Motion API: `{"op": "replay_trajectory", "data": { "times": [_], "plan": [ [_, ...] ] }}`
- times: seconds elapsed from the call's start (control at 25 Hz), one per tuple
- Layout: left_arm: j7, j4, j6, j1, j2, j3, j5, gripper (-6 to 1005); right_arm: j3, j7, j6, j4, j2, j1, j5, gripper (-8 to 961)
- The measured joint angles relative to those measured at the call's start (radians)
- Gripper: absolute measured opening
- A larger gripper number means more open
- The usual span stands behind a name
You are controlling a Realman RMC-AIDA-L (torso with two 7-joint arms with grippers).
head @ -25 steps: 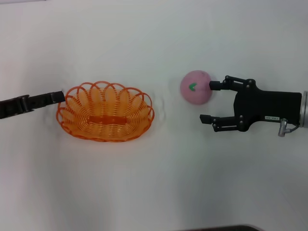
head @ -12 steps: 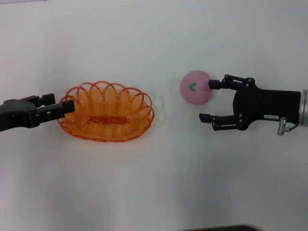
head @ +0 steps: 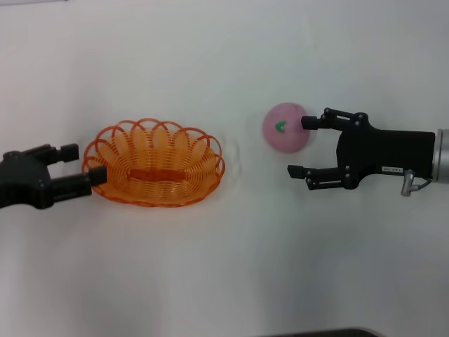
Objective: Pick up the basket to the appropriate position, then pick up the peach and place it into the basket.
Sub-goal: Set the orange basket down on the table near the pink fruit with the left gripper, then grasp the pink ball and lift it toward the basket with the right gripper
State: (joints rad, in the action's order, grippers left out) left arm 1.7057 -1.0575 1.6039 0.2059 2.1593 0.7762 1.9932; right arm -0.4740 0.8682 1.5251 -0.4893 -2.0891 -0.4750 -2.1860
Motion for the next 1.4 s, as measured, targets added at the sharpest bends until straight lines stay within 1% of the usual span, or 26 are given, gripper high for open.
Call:
{"op": "replay_trajectory", "data": {
  "times": [0.16,0.6,0.76,1.0,1.16,1.4],
  "plan": [
    [-0.083,0.016,0.002,-0.003,0.001,0.005,0.031,822,0.0,0.0,-0.001,0.001,0.0,-0.002,0.0,930],
    [-0.298,0.097,0.011,-0.025,0.005,0.003,0.034,811,0.003,0.0,-0.002,0.008,0.0,-0.002,0.0,930],
    [-0.332,0.126,0.011,-0.029,0.002,0.003,0.043,811,0.001,0.0,-0.002,0.008,0.0,-0.002,0.0,930],
    [-0.42,0.153,0.002,-0.059,0.006,-0.003,0.042,811,-0.001,0.0,-0.002,0.009,0.0,-0.002,0.0,930],
    [-0.451,0.176,-0.001,-0.059,0.005,-0.008,0.041,811,-0.002,0.0,-0.002,0.009,0.0,-0.002,0.0,930],
    [-0.464,0.181,-0.001,-0.059,0.006,-0.023,0.039,812,-0.002,0.013,0.009,0.007,0.001,-0.002,-0.003,930]
  ]
}}
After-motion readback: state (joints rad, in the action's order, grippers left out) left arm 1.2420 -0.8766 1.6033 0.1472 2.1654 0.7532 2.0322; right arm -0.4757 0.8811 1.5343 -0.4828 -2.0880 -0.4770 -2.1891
